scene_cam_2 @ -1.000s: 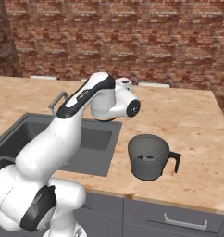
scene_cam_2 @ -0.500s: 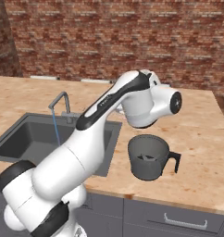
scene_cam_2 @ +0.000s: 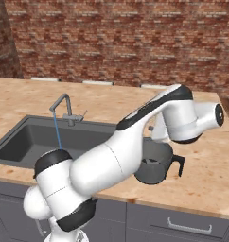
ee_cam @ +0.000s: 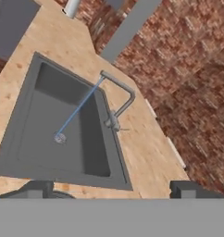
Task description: Turn on the sink faucet and place the jug under the water for a few seconds to fill it up.
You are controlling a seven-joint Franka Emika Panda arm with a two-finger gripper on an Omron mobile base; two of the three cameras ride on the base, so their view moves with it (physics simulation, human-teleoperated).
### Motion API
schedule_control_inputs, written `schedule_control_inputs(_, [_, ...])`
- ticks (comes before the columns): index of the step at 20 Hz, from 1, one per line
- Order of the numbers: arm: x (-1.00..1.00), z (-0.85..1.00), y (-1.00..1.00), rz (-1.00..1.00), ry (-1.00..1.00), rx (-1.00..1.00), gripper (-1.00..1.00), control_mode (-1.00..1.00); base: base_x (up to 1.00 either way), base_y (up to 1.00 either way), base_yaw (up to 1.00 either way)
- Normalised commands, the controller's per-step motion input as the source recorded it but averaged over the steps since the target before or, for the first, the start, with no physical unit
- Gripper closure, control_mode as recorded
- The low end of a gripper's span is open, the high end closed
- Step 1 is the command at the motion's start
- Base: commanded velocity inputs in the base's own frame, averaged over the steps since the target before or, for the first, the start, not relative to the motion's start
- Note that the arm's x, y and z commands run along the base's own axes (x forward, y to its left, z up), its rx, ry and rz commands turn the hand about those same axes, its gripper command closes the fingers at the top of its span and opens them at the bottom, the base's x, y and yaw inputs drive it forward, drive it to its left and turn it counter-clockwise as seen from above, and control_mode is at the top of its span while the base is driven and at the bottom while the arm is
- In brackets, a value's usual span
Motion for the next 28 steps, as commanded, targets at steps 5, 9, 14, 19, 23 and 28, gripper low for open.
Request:
schedule_control_inputs(5, [-0.11, -0.87, -0.85, 0.22, -0.01, -0.04, -1.00, -1.00, 0.00, 0.00, 0.00])
schedule_control_inputs(9, [-0.33, -0.57, -0.50, 0.21, -0.10, 0.00, -1.00, -1.00, 0.00, 0.00, 0.00])
schedule_control_inputs(14, [-0.28, -0.46, -0.31, 0.17, -0.09, 0.00, -1.00, -1.00, 0.00, 0.00, 0.00])
schedule_control_inputs(19, [0.01, -0.38, -0.06, 0.07, 0.00, 0.00, -1.00, -1.00, 0.00, 0.00, 0.00])
schedule_control_inputs(23, [0.20, -0.31, 0.01, 0.00, 0.03, 0.00, -1.00, -1.00, 0.00, 0.00, 0.00])
schedule_control_inputs(28, [0.18, -0.38, 0.10, 0.00, 0.07, 0.00, -1.00, -1.00, 0.00, 0.00, 0.00])
